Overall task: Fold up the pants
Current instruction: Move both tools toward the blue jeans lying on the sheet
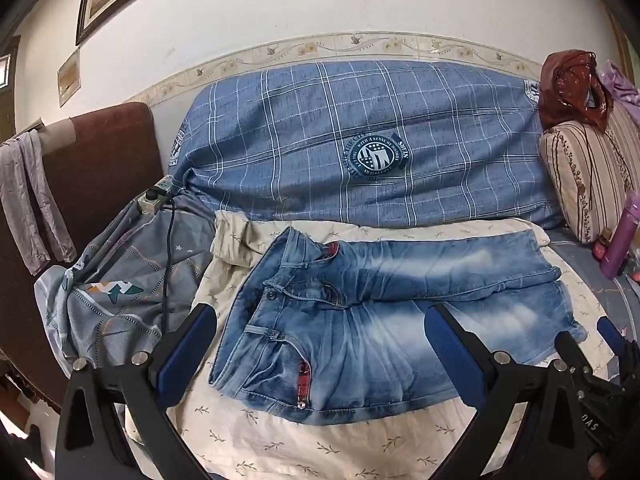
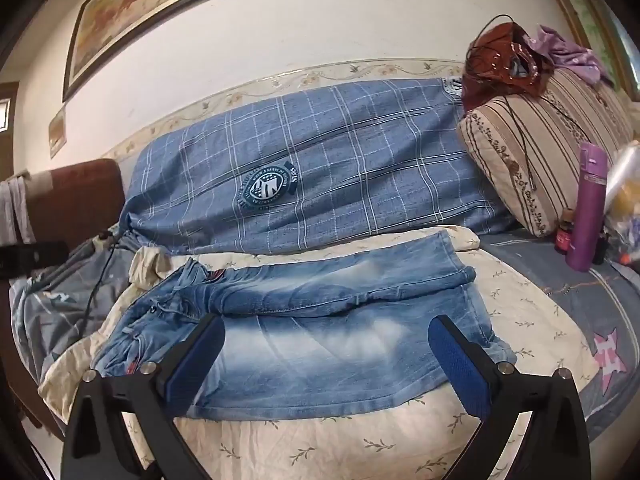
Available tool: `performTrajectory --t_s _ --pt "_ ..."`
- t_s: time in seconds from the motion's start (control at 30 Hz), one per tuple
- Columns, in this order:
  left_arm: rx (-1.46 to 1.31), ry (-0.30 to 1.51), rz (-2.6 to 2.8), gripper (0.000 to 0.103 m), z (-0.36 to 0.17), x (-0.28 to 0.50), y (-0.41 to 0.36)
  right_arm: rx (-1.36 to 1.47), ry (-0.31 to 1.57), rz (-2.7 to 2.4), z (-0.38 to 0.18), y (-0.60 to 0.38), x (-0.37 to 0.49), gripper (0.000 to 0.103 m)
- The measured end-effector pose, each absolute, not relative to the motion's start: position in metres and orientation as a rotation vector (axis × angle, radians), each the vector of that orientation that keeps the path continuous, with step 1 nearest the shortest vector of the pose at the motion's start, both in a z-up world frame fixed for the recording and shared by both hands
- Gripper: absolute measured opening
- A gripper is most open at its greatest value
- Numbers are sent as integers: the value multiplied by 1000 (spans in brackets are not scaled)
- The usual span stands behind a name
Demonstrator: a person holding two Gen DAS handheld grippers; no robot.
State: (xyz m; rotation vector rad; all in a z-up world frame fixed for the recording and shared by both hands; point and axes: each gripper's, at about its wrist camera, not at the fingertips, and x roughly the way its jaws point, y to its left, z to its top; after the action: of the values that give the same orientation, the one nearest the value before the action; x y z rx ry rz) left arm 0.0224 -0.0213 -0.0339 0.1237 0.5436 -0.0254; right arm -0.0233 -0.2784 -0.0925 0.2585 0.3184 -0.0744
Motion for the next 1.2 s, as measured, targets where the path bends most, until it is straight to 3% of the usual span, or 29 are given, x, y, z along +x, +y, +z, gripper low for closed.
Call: performTrajectory --t_s 1.2 --pt "101 590 -28 103 -55 40 -9 321 368 -108 -101 -294 -14 103"
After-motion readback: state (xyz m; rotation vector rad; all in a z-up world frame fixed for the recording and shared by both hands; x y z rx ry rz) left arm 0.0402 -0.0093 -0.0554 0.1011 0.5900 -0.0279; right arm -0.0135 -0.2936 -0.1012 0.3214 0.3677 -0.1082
